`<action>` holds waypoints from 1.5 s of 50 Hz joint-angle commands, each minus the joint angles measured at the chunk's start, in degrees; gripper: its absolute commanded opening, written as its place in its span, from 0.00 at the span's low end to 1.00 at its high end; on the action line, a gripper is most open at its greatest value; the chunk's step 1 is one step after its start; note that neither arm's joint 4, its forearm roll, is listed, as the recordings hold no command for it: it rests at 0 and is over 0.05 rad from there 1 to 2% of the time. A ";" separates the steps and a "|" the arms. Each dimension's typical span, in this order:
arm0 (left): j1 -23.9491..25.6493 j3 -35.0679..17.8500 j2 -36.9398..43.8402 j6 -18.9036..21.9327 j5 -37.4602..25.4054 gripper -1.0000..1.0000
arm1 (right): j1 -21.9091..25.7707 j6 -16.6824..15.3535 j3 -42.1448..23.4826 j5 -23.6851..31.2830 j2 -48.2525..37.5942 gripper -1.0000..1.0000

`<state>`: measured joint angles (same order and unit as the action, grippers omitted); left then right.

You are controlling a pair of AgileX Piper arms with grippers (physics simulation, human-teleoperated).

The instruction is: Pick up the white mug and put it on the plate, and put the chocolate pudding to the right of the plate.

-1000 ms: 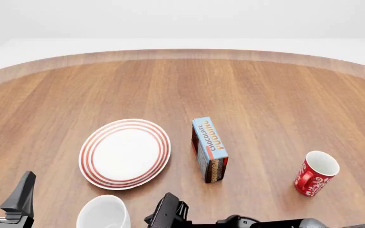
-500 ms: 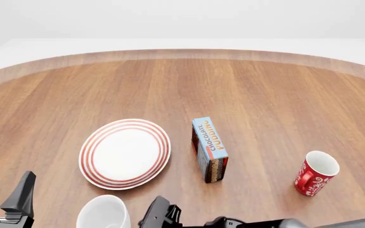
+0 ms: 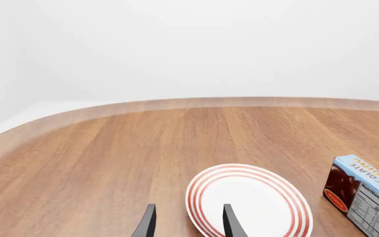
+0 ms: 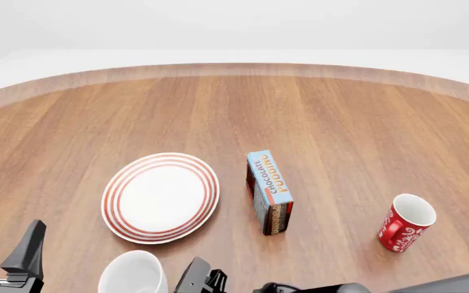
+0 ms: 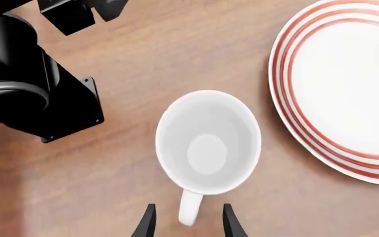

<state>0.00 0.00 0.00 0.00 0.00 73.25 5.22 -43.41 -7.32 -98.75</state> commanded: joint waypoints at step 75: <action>0.00 0.00 0.00 0.00 0.00 1.00 | -5.11 -5.87 1.51 2.59 9.96 0.00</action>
<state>0.00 0.00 0.00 0.00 0.00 69.43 0.20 -42.03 -5.07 -91.30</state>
